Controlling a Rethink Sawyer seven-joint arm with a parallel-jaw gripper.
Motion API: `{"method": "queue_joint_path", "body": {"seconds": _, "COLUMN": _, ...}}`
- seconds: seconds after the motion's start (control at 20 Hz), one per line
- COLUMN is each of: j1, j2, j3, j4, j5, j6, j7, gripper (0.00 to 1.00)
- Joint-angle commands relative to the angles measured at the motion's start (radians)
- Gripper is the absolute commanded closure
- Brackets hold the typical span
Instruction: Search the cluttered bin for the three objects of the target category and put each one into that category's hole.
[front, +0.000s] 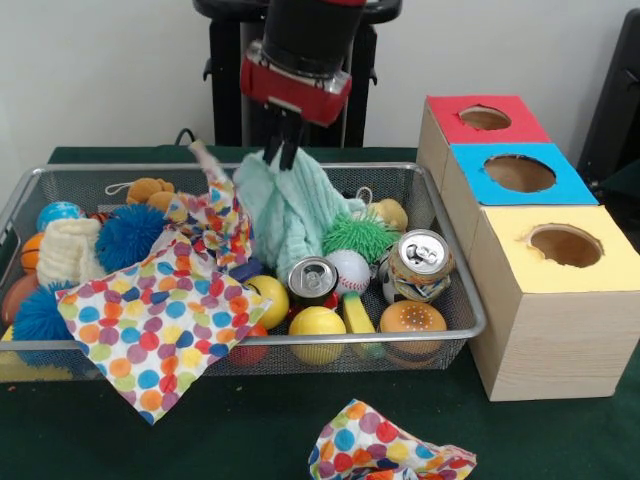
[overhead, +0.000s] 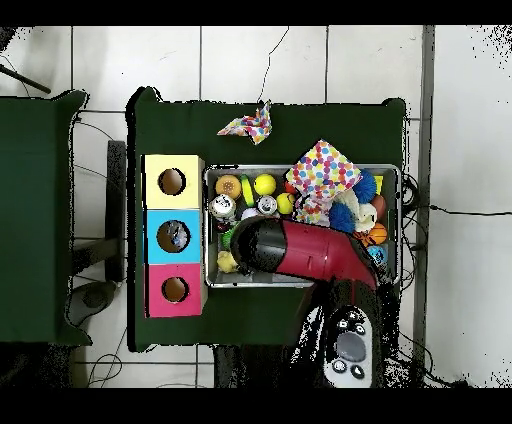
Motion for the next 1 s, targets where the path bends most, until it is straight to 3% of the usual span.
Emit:
{"method": "queue_joint_path", "body": {"seconds": 0.05, "j1": -0.051, "j2": -0.096, "j3": 0.089, "j4": -0.026, "j5": -0.006, "j6": 0.127, "j7": -0.034, "gripper": 1.00}}
{"method": "queue_joint_path", "body": {"seconds": 0.8, "j1": -0.129, "j2": -0.129, "j3": 0.179, "j4": 0.028, "j5": -0.031, "j6": 0.070, "j7": -0.086, "gripper": 1.00}}
{"method": "queue_joint_path", "body": {"seconds": 1.0, "j1": -0.145, "j2": -0.153, "j3": 0.183, "j4": 0.013, "j5": -0.042, "j6": 0.118, "j7": -0.091, "gripper": 1.00}}
